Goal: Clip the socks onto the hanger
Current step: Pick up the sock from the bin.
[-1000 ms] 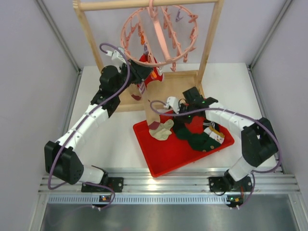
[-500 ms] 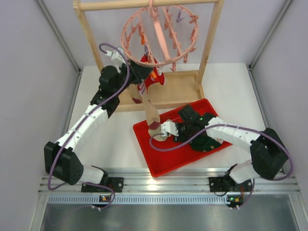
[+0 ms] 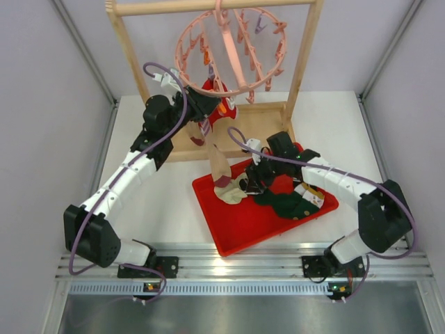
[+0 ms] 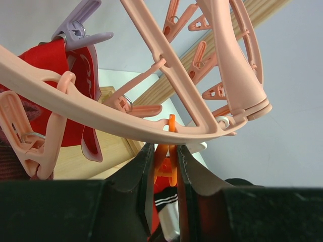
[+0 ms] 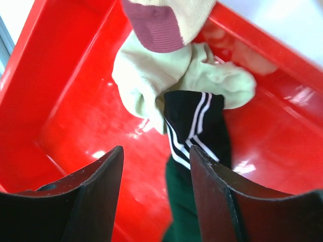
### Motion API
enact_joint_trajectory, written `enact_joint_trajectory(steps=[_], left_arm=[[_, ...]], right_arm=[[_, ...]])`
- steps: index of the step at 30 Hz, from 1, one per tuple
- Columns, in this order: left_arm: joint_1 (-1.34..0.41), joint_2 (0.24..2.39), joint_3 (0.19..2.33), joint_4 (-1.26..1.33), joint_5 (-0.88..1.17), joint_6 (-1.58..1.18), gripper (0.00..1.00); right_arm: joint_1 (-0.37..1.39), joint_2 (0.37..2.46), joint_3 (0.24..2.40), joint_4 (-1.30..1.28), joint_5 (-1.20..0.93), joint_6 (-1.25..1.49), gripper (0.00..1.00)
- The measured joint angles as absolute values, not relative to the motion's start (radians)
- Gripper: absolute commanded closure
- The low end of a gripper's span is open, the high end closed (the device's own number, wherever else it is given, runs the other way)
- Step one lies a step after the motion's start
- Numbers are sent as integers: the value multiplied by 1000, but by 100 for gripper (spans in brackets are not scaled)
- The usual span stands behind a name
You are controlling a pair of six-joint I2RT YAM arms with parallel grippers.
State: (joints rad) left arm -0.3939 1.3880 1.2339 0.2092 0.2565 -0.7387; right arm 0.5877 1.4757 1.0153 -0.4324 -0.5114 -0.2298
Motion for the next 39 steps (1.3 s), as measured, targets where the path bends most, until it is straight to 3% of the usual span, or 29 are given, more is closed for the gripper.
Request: enact_joint_trajectory(steps=[10,15,16,17,20,21,26,32,39], left_arm=[[-391,1388,1234,209,257,-739,100],[-389,1388,1234,208,257,-739,100],[-389,1388,1234,208,257,-739,100],[-388,1388,1234,208,257,-739,100],[-387,1388,1234,208,257,-739,100],[-387,1388,1234,208,257,-739,100],[-385,1388,1234,208,265,-744,100],[-383,1388,1234,208,280,-755,100],[-377,1388,1234,210,325,-770,100]], right_arm=[[577,1599,1008,-317,-498,-42,50],[568,1645,1006,-286,-492,-38,58],[568,1651,1002,-271,-491,-35,62],[568,1656,1000,-268,-491,-33,74],[567,1670,992,-253,-490,-31,97],[567,1671,989,-250,-490,-33,100],[567,1611,957,-253,-476,-77,100],[567,1316,916,-244,-385,-203,100],[639,1063,895,15,-202,-437,100]])
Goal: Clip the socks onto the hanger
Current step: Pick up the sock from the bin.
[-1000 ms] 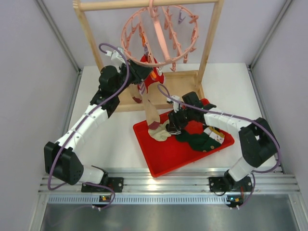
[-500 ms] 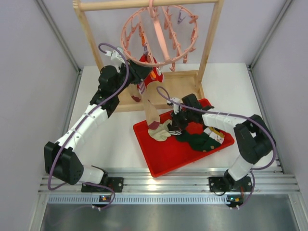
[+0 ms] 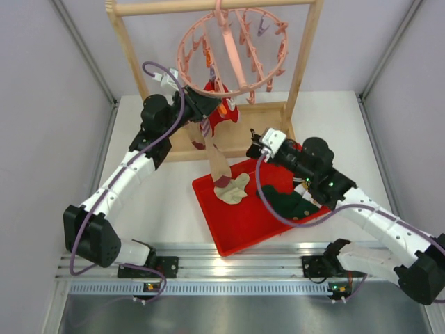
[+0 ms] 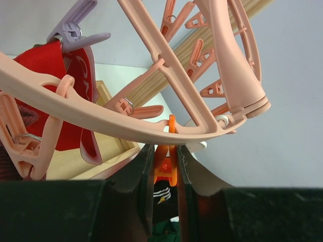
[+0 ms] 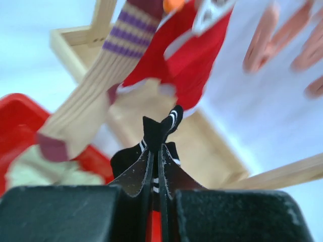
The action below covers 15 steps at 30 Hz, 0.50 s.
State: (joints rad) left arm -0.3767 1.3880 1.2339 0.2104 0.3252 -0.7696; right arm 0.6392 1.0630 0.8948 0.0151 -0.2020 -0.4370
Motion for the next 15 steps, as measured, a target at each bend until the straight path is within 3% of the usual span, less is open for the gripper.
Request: enact_joint_trajectory(steps=[5,15], left_arm=[[-374,1388,1234,217,360,-795,100],[-369,1390,1238,215,413,-840,100]], right_arm=[[763,1045,754,304,-72,-757,100],[845,1249,658,794,43,-1229,100]])
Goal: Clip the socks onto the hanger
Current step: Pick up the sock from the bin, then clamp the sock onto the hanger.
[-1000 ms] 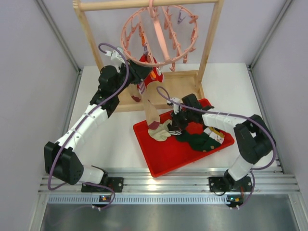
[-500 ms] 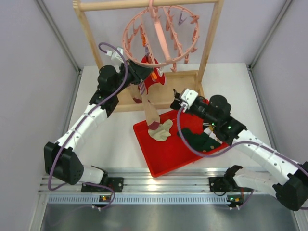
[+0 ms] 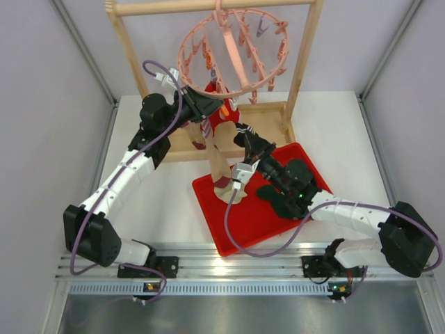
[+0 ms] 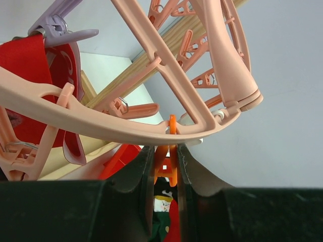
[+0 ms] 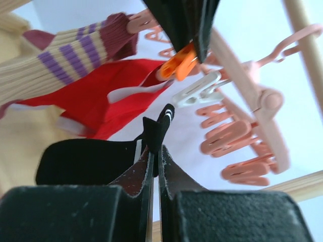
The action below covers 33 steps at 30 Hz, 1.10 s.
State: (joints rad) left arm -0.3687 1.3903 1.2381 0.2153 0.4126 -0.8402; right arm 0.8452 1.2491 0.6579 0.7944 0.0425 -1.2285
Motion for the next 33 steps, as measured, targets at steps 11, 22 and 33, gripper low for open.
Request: enact_joint_trajectory(steps=[11,22,33], left_arm=[[-362,1411,1249,216,471,-888,100],[-354,1417,1264,202,525,-916,100],[-344,1445,1315,123,542,-913,100]], right_arm=[[857,1302,641,983,2,-1429,100],[858,1401,654,1014,-23,-1513,100],[857,1446,686,1091,-27,-1552,100]])
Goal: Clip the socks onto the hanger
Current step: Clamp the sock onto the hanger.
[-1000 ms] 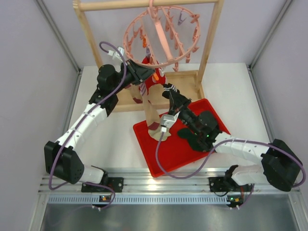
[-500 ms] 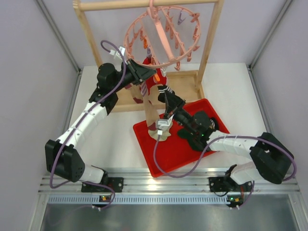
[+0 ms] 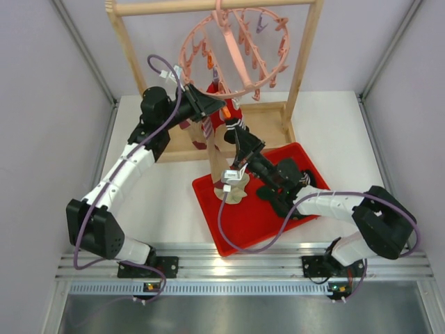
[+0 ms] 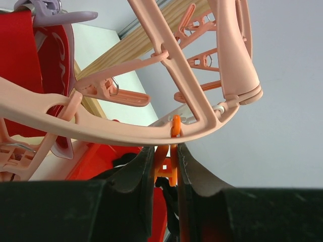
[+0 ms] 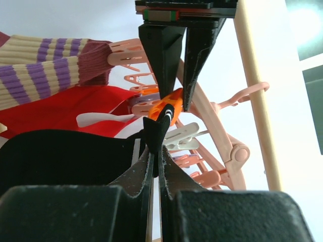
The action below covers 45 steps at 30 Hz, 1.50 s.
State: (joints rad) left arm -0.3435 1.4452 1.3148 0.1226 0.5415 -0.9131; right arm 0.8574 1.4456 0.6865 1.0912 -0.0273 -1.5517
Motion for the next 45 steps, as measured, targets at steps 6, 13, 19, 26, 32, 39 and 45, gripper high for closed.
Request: enact_joint_trajectory(steps=[6,13,19,26,32,39,45], left_arm=[[-341,1458,1328,109,553,-910,100],[-341,1463,1330,109,562,-915,100],[-335,1465,1330,109,570,-931,100],[-326,1467,1333,102,591,-957,100],[-312,1467,1333,98,612,-995,100],[-309,1467,1333,96,618,-1001,100],[-309,1467,1333,95,623,-1000,100]], right_arm=[[857,1447,688,1114,-27,-1565,100],[857,1450,688,1115,-29,-1576,100],[856,1451,688,1115,-37,-1594,100],[855,1470,688,1134,-50,-1634,100],[855,1483,686,1138,-55,-1660,100],[854,1484,686,1138,-54,-1669,100],[852,1501,687,1137,-53,-1675,100]])
